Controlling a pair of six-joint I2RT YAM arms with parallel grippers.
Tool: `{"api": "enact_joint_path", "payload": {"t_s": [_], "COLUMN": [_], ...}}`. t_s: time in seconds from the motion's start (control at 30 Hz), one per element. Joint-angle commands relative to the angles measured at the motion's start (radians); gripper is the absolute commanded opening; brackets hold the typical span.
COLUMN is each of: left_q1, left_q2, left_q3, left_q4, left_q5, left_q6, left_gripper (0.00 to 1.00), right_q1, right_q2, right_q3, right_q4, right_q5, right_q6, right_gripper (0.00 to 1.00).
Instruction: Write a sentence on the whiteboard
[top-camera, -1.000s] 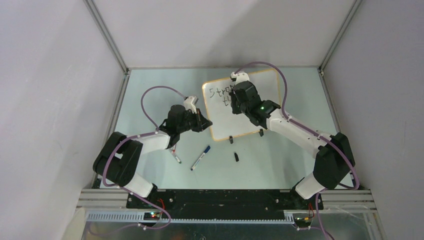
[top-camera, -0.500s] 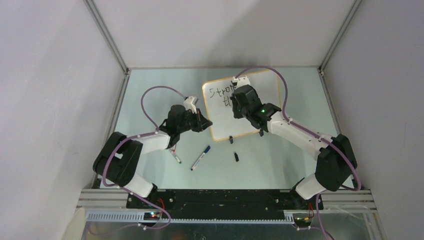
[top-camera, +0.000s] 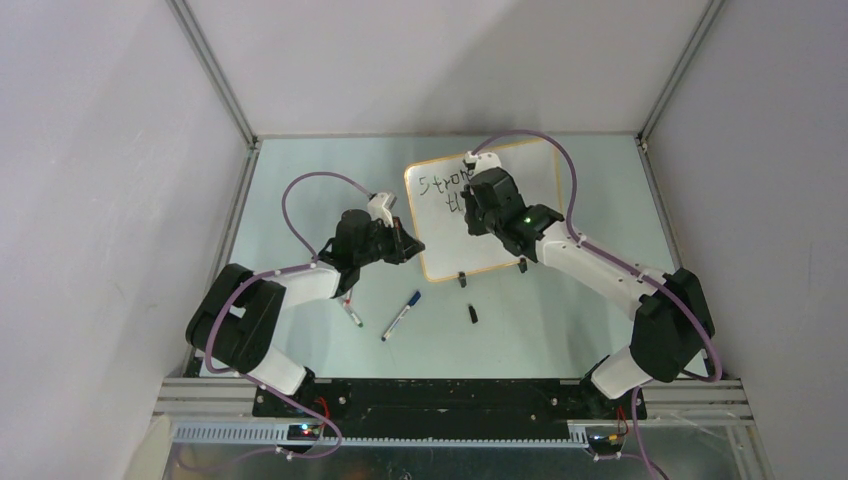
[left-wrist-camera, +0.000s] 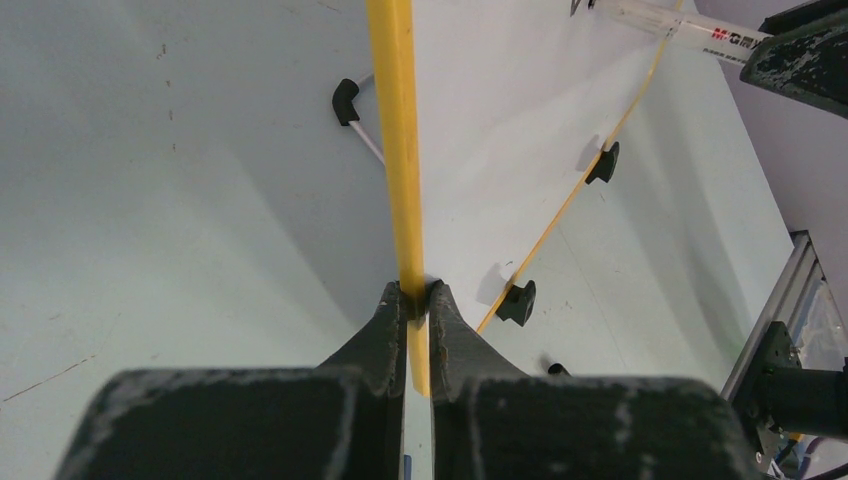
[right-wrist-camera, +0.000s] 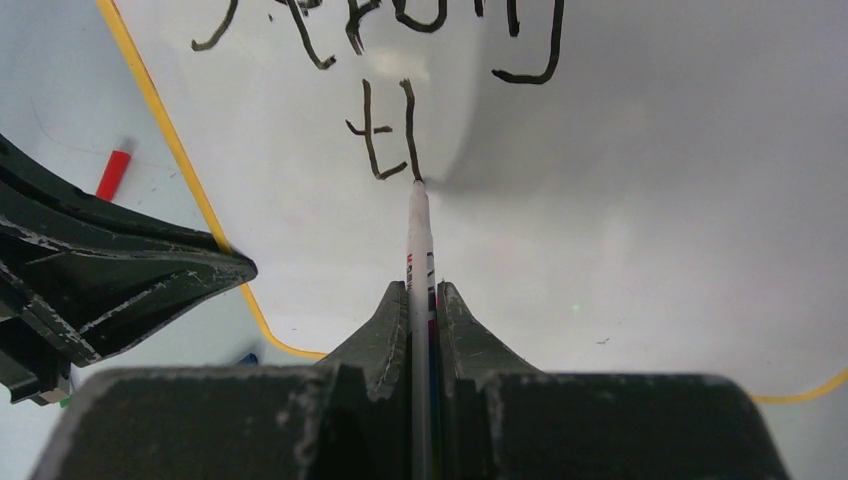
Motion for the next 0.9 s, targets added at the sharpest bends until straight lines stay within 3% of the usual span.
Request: {"api": "enact_joint_path", "payload": {"t_s": [0.0,0.87], "left_q1": [-0.017,-0.018], "left_q2": [-0.013,-0.016], "left_q3": [0.026,0.026], "left_q4": [-0.037,-0.042], "left_q5": [-0.025,-0.028], "left_q6": [0.056,0.058], "left_gripper": [0.0,0.0], "right_q1": [-0.012,-0.036], "right_q2": [0.009,0.022], "right_q3": [0.059,0.114], "right_q4": [0.033,-0.003], "right_q5": [-0.001,0.029], "right_q6": [-0.015,-0.024], "right_gripper": [0.0,0.0]}}
